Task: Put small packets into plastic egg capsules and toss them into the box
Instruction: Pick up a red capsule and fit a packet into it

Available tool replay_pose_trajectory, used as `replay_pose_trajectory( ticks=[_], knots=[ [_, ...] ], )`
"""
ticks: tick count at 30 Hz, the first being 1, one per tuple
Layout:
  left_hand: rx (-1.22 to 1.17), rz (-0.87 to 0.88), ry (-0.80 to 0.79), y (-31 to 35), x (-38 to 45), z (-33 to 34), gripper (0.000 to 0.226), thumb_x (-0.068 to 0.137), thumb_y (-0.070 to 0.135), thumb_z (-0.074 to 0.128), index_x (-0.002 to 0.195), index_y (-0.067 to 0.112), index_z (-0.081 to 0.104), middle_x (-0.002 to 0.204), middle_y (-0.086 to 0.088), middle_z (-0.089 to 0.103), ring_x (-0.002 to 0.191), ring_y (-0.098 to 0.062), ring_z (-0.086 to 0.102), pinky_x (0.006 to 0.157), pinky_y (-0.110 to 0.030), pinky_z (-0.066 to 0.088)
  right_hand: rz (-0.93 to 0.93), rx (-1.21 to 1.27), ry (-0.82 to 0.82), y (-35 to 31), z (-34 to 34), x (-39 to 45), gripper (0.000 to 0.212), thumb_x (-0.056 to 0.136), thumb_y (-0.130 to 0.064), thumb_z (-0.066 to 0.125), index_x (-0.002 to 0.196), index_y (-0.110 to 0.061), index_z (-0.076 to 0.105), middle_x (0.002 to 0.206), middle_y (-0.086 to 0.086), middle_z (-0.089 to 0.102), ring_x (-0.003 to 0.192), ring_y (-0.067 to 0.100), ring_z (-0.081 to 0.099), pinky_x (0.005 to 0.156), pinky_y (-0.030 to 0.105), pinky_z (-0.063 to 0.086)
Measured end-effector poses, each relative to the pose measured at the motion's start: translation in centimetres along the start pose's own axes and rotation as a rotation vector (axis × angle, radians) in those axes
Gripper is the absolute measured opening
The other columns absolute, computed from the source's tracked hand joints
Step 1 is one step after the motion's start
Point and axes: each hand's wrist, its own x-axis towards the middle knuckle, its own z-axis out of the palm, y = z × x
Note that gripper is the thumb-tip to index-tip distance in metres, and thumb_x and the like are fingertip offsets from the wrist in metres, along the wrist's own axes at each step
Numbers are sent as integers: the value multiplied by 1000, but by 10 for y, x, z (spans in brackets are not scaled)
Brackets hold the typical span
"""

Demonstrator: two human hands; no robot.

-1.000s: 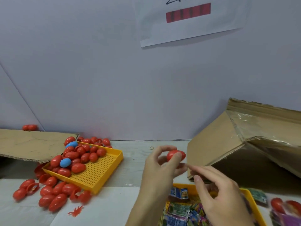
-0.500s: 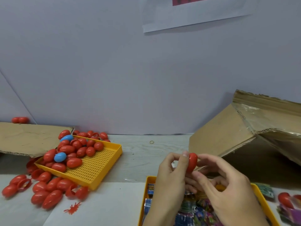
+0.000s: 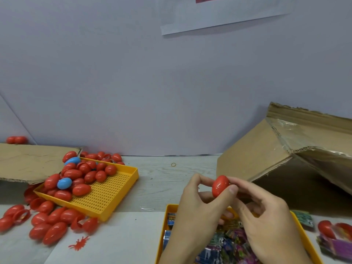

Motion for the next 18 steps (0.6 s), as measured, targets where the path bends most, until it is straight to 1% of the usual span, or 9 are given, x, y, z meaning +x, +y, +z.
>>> replay_pose_trajectory(
  ticks=[2, 4, 7, 8, 10, 13, 15, 18],
  knots=[
    [-23, -22, 23, 1, 0, 0, 30, 86, 36, 72, 98, 14, 55, 81, -4, 77, 65, -17, 72, 55, -22, 53, -38, -49, -21, -2, 1, -1, 35, 81, -25, 68, 101, -53, 63, 95, -31, 66, 92, -4, 62, 66, 16, 53],
    [-65, -45, 51, 1, 2, -2, 25, 89, 36, 68, 95, 13, 63, 81, -4, 76, 64, -17, 71, 54, -25, 54, -91, -74, -10, -4, 1, -1, 37, 84, -20, 67, 104, -50, 63, 99, -31, 66, 95, -6, 61, 69, 12, 51],
    [-125, -83, 128, 1, 4, -5, 28, 94, 37, 61, 85, 12, 69, 73, -5, 72, 52, -17, 61, 48, -26, 48, -175, -115, 98, -6, 2, -2, 33, 86, -19, 62, 103, -48, 61, 97, -30, 65, 93, -4, 61, 67, 11, 49],
    [-147, -105, 147, 1, 5, -6, 28, 97, 35, 57, 86, 11, 68, 69, -5, 70, 49, -17, 58, 47, -25, 46, -196, -128, 131, -6, 2, -2, 32, 87, -19, 61, 102, -47, 61, 96, -30, 65, 91, -4, 61, 66, 13, 49],
    [-213, -140, 169, 1, 6, -7, 24, 102, 25, 48, 95, 10, 65, 66, -5, 69, 48, -16, 55, 44, -24, 42, -223, -130, 172, -7, 2, -3, 32, 88, -17, 59, 101, -46, 62, 95, -27, 66, 87, 0, 63, 65, 16, 50],
    [-341, -170, 193, 2, 9, -8, 27, 103, 14, 40, 103, 12, 66, 65, -9, 66, 48, -17, 52, 41, -24, 38, -278, -182, 181, -7, 2, -4, 31, 87, -13, 58, 98, -41, 65, 86, -22, 66, 82, 3, 63, 61, 19, 49],
    [-459, -209, 205, 3, 9, -9, 27, 101, 14, 40, 103, 8, 67, 61, -9, 59, 46, -16, 46, 41, -23, 34, -329, -260, 170, -9, 3, -5, 29, 85, -8, 60, 95, -34, 68, 78, -20, 65, 80, 4, 61, 59, 19, 48],
    [-684, -271, 165, 7, 4, -12, 24, 96, 17, 45, 102, 2, 63, 60, -7, 46, 47, -14, 32, 41, -23, 28, -376, -348, 138, -10, 4, -5, 26, 82, -2, 63, 91, -24, 72, 77, -18, 64, 82, -1, 59, 58, 12, 46]
  ],
)
